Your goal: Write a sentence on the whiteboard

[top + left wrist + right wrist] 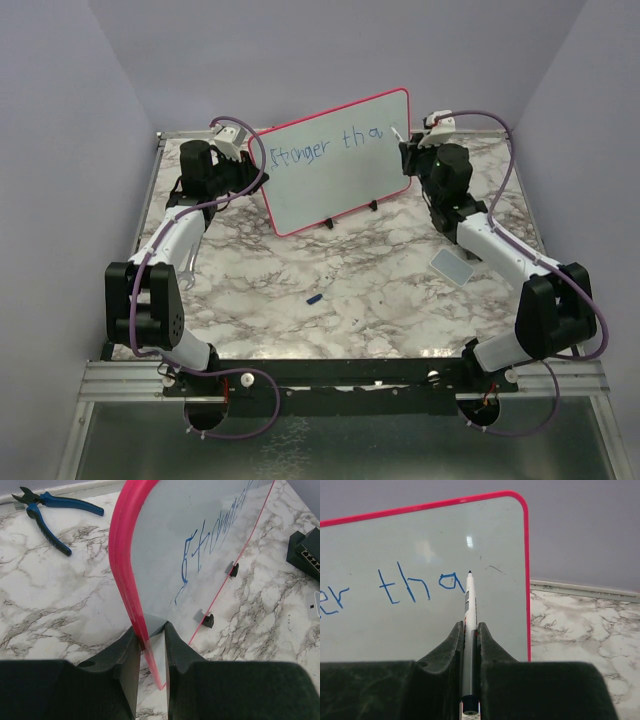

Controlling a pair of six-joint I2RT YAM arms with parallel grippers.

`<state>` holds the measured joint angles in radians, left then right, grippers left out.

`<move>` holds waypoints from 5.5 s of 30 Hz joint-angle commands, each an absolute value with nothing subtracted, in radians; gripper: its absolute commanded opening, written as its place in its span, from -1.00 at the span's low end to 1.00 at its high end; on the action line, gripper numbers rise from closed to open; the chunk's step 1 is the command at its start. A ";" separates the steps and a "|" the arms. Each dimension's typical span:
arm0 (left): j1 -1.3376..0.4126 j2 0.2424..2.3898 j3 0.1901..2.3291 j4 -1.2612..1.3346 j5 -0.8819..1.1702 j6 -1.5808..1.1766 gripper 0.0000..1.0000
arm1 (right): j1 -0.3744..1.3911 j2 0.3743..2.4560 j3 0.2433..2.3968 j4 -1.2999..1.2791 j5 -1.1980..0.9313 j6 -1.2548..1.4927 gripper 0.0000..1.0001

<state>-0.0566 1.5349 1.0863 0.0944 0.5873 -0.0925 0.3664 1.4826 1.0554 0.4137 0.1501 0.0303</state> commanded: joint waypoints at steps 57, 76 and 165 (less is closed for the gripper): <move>-0.069 1.530 1.081 0.040 0.569 -0.035 -0.89 | 0.318 1.637 1.088 0.434 0.067 0.040 -0.99; -0.073 1.531 1.081 0.040 0.569 -0.035 -0.89 | 0.317 1.634 1.156 0.460 0.041 0.031 -0.99; -0.074 1.517 1.073 0.038 0.552 -0.049 -0.89 | 0.615 1.445 0.914 0.459 0.019 0.075 -0.99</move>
